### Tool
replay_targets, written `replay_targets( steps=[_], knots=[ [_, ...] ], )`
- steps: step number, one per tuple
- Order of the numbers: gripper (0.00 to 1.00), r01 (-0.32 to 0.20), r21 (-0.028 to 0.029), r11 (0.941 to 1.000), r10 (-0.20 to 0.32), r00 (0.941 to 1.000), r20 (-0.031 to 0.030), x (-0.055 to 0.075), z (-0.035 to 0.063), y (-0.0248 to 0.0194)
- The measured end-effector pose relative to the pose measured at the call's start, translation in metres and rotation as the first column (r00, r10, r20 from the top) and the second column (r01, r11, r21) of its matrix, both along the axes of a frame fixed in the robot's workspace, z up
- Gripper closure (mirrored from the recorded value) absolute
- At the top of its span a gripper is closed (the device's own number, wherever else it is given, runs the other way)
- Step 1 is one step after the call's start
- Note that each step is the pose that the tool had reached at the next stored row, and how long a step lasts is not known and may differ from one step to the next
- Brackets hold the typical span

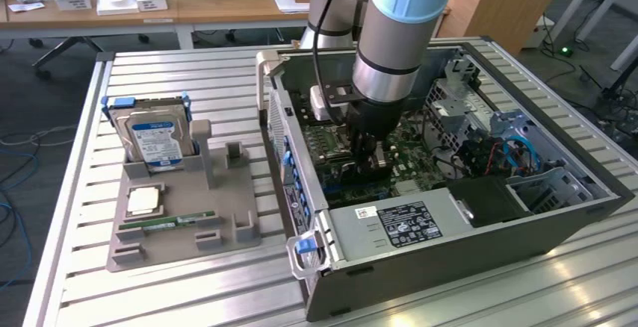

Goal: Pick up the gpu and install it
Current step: 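Insert the gpu into the slot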

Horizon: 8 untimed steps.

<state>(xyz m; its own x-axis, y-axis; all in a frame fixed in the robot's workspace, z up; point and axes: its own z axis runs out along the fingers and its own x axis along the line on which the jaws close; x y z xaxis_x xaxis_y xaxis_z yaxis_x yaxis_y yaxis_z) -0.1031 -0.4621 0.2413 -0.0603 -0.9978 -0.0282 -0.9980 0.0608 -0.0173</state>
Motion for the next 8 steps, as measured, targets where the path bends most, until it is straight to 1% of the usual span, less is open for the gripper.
replay_targets(
  steps=[6,7,8],
  knots=[
    [0.73,0.0,0.0001,1.0,0.0,1.0,-0.0008,-0.0002,0.0,0.0],
    [0.67,0.0,-0.0002,1.0,0.0,1.0,-0.0002,-0.0002,0.0001,0.0],
    [0.67,0.0,-0.0001,1.0,0.0,1.0,-0.0002,-0.0002,0.0001,0.0]
  ],
)
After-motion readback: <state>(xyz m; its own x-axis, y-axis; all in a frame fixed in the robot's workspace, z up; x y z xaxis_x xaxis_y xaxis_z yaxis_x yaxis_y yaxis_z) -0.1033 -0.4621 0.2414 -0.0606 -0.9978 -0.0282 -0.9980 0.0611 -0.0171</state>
